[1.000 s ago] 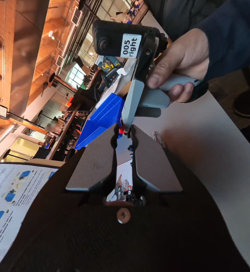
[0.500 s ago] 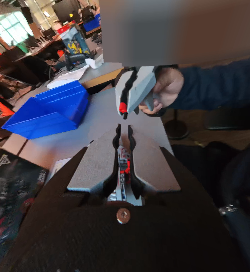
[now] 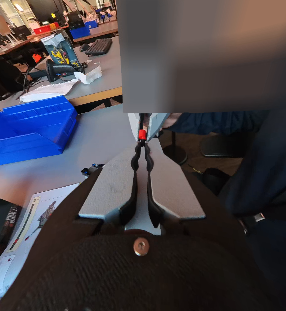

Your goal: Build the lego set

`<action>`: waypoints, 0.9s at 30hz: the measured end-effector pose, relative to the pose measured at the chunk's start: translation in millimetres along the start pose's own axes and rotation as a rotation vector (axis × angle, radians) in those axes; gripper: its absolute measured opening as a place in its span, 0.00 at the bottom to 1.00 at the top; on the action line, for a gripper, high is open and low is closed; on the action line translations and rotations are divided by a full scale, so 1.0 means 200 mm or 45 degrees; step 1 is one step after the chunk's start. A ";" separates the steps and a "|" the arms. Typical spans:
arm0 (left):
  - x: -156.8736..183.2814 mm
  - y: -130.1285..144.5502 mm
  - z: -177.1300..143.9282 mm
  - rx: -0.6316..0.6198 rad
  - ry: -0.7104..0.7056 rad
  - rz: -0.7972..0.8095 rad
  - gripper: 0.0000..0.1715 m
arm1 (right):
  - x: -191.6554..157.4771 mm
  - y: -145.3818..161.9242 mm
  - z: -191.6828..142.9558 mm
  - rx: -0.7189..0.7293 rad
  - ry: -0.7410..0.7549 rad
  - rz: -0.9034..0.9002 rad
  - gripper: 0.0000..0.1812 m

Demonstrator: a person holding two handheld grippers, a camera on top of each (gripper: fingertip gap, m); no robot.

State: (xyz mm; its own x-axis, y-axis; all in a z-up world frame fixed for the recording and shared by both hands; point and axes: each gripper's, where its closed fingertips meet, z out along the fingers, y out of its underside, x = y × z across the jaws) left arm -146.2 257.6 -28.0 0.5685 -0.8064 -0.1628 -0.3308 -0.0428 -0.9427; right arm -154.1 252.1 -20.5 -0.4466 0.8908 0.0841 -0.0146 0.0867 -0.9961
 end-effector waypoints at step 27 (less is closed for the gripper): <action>-0.14 0.28 0.18 -0.017 -0.065 -0.132 0.01 | 0.17 0.28 -0.01 -0.101 -0.244 0.063 0.02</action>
State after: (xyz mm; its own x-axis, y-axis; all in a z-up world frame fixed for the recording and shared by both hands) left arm -152.8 298.9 -87.5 0.6379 -0.7660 -0.0795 -0.2780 -0.1327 -0.9514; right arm -168.2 287.9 -74.0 -0.6074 0.7941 0.0215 0.0783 0.0867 -0.9931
